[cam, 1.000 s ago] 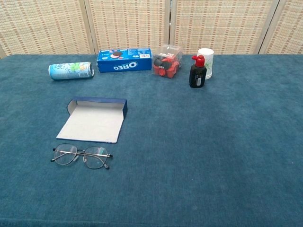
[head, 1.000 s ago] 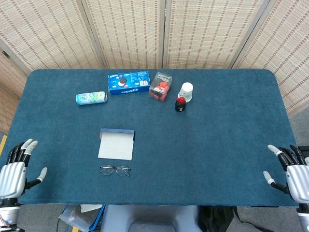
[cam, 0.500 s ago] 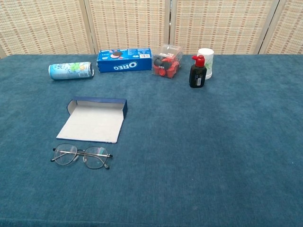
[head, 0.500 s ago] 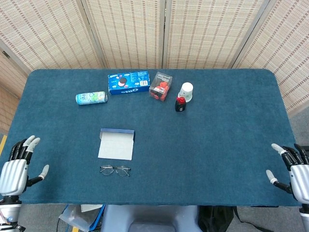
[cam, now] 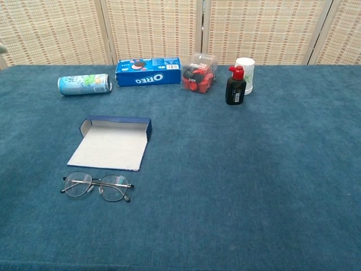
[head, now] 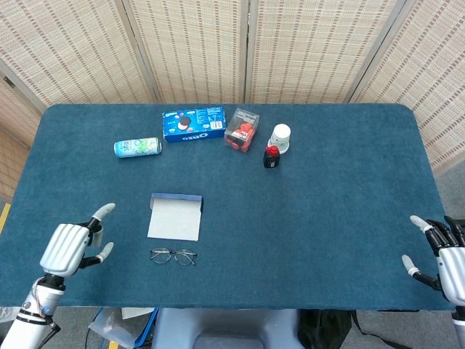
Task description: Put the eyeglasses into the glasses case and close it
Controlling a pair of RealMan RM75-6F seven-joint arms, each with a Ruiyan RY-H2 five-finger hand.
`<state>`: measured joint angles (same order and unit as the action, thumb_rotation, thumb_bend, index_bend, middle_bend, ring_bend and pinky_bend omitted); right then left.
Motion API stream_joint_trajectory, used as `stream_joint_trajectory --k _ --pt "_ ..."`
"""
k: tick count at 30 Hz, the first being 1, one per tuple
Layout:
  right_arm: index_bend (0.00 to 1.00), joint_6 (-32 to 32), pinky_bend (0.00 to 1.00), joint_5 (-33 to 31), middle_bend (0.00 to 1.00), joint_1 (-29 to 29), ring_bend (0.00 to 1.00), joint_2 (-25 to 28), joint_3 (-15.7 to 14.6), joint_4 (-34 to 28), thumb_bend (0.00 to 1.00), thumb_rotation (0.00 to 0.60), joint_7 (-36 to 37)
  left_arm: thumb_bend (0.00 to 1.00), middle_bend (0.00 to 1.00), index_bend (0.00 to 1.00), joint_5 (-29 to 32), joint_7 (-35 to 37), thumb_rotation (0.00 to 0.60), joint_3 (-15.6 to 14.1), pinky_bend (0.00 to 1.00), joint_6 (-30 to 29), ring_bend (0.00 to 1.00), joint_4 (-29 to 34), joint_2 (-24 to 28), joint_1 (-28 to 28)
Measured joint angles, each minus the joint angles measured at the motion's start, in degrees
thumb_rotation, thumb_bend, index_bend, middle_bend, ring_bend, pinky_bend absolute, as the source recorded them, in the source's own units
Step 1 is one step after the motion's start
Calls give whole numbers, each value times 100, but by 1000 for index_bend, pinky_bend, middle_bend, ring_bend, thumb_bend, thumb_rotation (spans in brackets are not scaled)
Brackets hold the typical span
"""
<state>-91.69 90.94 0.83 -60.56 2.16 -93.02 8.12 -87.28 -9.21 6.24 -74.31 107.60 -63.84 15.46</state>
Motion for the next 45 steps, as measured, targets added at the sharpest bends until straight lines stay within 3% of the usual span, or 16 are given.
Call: stream_joint_trajectory --k 4,7,16,34,45 --pt "164 18 70 -26 243 2 165 2 0 31 291 600 30 321 992 232 32 -116 600 22 961 580 938 29 -103 393" --pt "164 15 70 -31 243 -1 164 11 9 41 291 600 46 321 1000 273 166 -327 600 37 1000 1001 994 73 -202 670" --pt "164 89 70 -81 243 -18 165 16 7 104 291 600 114 321 1000 299 1055 -1065 600 -10 1000 2039 1000 215 -566 1352" --pt "164 144 70 -135 243 -45 164 9 27 169 291 600 204 321 1000 288 3084 -2721 600 -98 1000 2151 1000 -456 -1820 2150" --pt "164 184 70 -165 243 -42 165 12 14 188 291 600 227 321 1000 334 4074 -3306 600 -331 1000 2032 1000 -195 -1776 2568"
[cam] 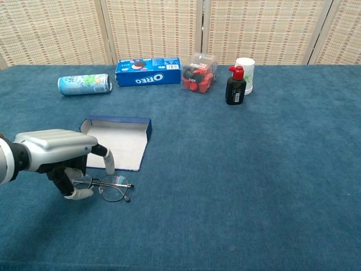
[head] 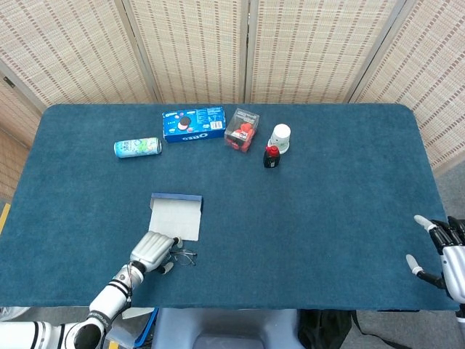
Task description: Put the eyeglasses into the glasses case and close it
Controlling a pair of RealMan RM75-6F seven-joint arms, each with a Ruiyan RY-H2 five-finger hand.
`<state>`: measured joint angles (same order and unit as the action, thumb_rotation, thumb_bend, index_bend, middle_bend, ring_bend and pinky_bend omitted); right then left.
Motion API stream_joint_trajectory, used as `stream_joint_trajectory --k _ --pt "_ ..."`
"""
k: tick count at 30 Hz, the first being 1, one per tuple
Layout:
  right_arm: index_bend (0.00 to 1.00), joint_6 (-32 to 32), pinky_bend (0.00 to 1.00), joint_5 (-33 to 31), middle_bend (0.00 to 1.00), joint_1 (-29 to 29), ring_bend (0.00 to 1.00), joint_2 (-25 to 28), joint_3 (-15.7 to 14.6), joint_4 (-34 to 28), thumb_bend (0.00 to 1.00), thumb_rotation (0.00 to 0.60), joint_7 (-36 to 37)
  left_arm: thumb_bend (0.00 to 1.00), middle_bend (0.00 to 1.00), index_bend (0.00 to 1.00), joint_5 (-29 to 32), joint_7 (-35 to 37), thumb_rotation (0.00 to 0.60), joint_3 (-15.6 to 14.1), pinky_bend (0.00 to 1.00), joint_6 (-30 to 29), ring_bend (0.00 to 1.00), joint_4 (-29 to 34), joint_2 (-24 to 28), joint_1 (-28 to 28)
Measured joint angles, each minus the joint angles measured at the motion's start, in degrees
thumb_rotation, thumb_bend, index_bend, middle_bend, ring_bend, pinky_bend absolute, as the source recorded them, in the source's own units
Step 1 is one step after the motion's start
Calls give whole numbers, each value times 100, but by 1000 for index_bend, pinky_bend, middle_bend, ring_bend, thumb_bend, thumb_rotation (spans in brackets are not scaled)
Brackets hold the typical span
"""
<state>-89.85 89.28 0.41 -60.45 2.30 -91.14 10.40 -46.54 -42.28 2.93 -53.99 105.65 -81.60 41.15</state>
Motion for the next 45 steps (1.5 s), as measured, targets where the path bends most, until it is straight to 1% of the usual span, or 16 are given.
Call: stream_joint_trajectory --k 9,13,20,27,31,36,41,45 --pt "164 -11 70 -19 243 15 165 -19 1 25 291 600 15 321 1000 368 6 -82 600 -329 1000 -221 1000 391 181 72" --pt "164 -14 70 -16 243 20 164 -26 -4 37 291 600 26 321 1000 372 -28 -74 600 -377 1000 -361 1000 291 120 74" --pt "164 4 70 -53 243 29 164 -44 -3 71 291 600 52 321 1000 417 -108 71 600 -462 1000 -499 1000 99 -24 27" --pt "164 4 70 -54 243 32 165 -40 -3 64 291 600 43 323 1000 463 -136 155 600 -471 1000 -548 1000 6 -109 24" --pt "164 3 70 -70 243 42 164 -42 -2 61 291 600 42 353 1000 487 -144 236 600 -464 1000 -535 1000 -81 -168 26" --pt "164 -6 70 -79 243 55 164 -44 -2 63 291 600 44 365 1000 504 -153 288 600 -466 1000 -548 1000 -145 -228 23" --pt "164 -6 70 -82 243 60 164 -45 -2 67 292 600 45 400 1000 524 -142 322 600 -459 1000 -555 1000 -215 -281 23" --pt "164 -8 70 -91 244 69 164 -41 -3 71 292 600 53 447 1000 544 -109 330 600 -461 1000 -546 1000 -253 -311 31"
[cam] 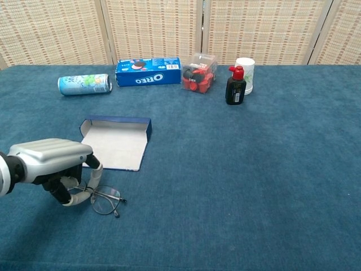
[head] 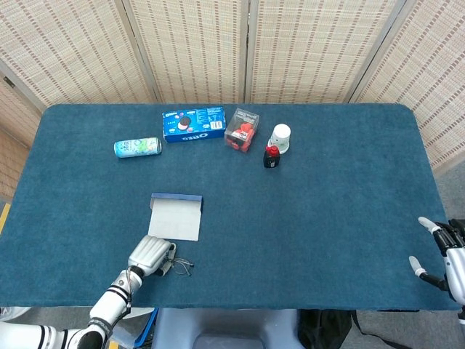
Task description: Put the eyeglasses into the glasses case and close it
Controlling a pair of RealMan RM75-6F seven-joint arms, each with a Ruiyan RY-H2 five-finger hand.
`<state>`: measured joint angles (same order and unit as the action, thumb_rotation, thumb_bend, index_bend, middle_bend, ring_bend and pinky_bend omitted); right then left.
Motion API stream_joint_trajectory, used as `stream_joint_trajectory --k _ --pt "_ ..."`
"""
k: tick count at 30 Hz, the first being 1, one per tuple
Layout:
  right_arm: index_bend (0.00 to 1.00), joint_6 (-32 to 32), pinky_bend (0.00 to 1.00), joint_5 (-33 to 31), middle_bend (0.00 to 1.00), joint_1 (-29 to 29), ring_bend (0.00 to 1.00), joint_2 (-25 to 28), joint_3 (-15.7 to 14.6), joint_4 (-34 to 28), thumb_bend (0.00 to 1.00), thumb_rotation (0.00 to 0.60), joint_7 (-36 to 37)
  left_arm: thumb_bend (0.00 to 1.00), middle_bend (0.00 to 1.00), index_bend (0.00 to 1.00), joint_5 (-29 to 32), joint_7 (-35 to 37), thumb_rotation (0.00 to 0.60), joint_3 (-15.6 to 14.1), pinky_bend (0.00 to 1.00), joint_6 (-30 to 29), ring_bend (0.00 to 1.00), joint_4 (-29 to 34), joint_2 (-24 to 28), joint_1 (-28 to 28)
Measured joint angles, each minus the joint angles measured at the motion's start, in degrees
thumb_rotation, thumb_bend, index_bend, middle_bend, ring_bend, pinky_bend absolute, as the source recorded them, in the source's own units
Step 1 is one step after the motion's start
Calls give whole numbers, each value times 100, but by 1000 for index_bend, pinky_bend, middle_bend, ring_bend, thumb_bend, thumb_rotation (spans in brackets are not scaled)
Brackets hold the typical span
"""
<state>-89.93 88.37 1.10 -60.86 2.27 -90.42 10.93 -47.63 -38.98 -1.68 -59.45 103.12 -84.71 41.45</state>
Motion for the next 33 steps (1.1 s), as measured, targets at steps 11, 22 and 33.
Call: stream_joint_trajectory --k 11,22,33 --pt "164 -4 70 -17 243 16 165 -10 4 34 292 600 38 514 1000 605 2 75 600 27 1000 -86 1000 -87 -97 -31" --pt "164 -64 70 8 243 40 165 -13 11 54 292 600 63 530 1000 642 -137 180 600 180 1000 -230 1000 -36 15 -61" --pt "164 -132 70 10 243 96 164 -16 5 86 292 600 103 530 1000 640 26 227 600 658 1000 -184 1000 -84 92 193"
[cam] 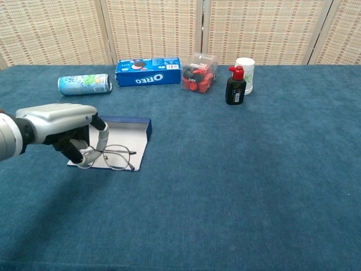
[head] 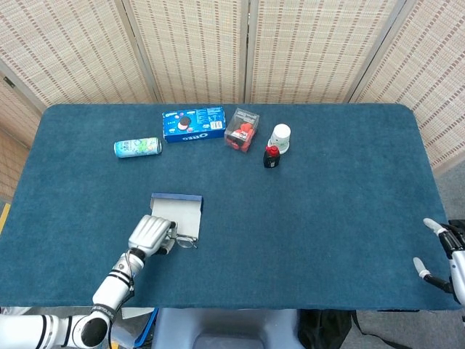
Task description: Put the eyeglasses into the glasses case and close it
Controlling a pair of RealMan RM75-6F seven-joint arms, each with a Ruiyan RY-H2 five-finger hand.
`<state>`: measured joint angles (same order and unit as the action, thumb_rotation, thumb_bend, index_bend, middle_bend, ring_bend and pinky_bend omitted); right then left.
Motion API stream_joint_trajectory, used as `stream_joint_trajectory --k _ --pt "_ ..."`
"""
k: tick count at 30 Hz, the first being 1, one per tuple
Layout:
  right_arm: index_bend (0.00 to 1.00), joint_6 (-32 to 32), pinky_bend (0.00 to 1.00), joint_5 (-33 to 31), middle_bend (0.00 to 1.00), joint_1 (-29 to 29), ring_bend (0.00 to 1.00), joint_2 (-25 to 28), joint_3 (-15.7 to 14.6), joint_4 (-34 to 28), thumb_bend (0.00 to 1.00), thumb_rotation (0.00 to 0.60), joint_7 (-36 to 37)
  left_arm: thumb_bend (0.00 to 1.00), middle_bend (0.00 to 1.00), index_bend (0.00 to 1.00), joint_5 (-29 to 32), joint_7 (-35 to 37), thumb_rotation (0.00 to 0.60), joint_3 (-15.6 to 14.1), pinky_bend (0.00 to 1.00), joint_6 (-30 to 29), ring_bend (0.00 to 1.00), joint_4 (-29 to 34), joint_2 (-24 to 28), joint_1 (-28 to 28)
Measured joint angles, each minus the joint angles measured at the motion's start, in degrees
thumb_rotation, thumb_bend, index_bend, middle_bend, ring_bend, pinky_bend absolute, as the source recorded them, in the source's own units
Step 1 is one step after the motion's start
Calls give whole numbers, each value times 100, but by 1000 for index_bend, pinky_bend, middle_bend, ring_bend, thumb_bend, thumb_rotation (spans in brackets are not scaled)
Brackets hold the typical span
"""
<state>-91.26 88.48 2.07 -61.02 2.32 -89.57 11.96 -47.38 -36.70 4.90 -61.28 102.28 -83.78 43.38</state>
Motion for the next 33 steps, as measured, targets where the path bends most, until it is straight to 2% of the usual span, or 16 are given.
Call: stream_joint_trajectory --k 10,19,33 --pt "164 -2 70 1 243 13 165 1 -1 2 292 600 6 530 1000 624 336 -207 600 322 1000 88 1000 -762 -370 380" --pt "164 2 70 -20 243 32 164 19 -1 -8 292 600 0 530 1000 624 582 -467 600 348 1000 174 1000 -1451 -646 597" --pt "164 36 70 -49 243 37 164 38 0 -47 292 600 -39 505 1000 592 666 -405 600 449 1000 272 1000 -2121 -947 728"
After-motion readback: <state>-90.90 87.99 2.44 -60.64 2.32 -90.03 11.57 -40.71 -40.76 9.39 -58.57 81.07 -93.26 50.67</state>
